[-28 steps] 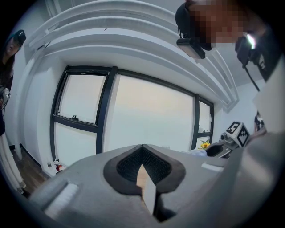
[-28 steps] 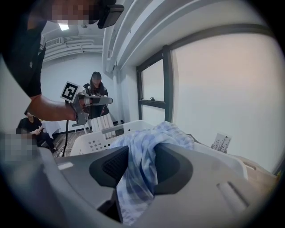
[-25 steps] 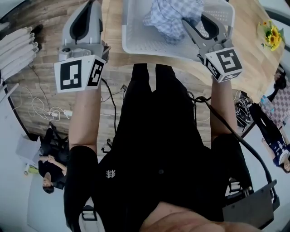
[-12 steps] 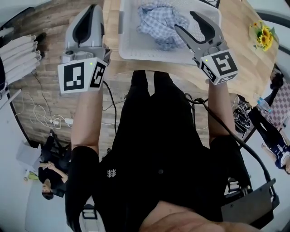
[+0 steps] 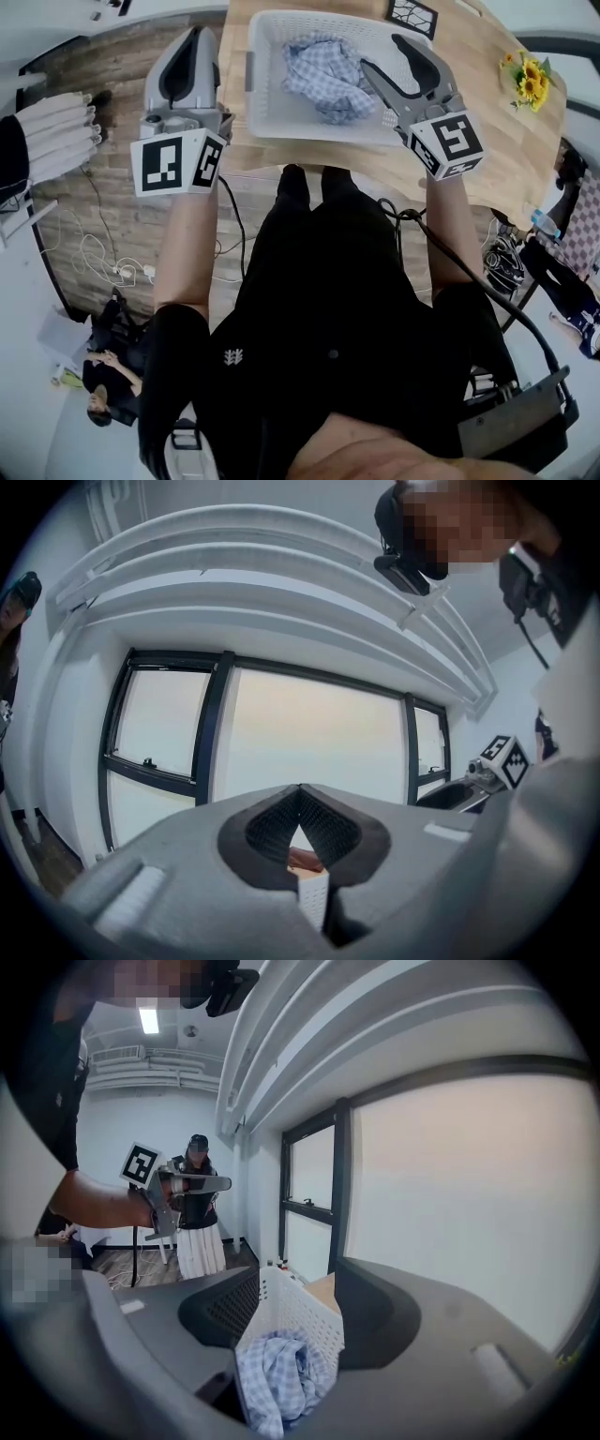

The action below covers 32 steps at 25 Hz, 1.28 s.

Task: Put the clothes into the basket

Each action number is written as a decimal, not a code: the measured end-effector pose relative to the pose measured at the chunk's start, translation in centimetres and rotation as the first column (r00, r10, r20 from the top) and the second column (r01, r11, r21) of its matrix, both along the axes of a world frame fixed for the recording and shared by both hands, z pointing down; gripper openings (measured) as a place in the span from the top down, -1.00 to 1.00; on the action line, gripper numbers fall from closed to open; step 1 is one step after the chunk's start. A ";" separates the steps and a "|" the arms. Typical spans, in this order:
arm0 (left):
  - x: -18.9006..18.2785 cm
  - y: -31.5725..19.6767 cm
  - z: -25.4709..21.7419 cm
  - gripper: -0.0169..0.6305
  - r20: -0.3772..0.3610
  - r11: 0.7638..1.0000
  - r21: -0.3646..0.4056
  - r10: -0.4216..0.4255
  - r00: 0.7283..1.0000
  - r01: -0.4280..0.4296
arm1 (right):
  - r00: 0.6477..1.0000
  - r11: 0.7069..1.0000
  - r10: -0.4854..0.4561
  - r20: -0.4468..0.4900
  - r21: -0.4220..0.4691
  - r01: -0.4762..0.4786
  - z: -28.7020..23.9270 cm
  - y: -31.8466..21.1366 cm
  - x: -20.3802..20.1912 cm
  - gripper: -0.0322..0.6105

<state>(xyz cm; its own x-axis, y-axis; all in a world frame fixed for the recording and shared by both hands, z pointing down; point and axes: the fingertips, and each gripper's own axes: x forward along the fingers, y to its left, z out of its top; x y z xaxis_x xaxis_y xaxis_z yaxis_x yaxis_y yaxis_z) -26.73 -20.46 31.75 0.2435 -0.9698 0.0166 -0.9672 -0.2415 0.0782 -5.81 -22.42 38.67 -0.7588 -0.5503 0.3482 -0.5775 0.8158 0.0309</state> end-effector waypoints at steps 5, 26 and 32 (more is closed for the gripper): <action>0.6 0.1 -2.5 0.95 0.014 0.999 0.035 0.008 1.000 -0.008 | 0.998 0.998 0.050 0.047 0.040 -0.052 -3.1 -1.0 1.8 0.10; 1.9 1.4 -5.7 0.94 0.046 0.997 0.071 0.018 0.999 -0.021 | 0.945 0.937 0.286 0.160 0.160 -0.311 -10.3 -1.7 11.7 0.90; 2.2 0.8 -5.8 0.95 0.051 0.997 0.076 0.024 0.998 -0.027 | 0.936 0.926 0.311 0.167 0.168 -0.338 -10.8 -2.2 12.6 0.90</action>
<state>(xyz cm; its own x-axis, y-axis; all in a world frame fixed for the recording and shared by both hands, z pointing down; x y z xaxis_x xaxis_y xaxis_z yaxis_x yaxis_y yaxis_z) -24.49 -19.69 25.97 0.2689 -0.9621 -0.0446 -0.9629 -0.2695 0.0101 6.83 -24.57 27.84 -0.5600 -0.8199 0.1193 -0.8190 0.5695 0.0703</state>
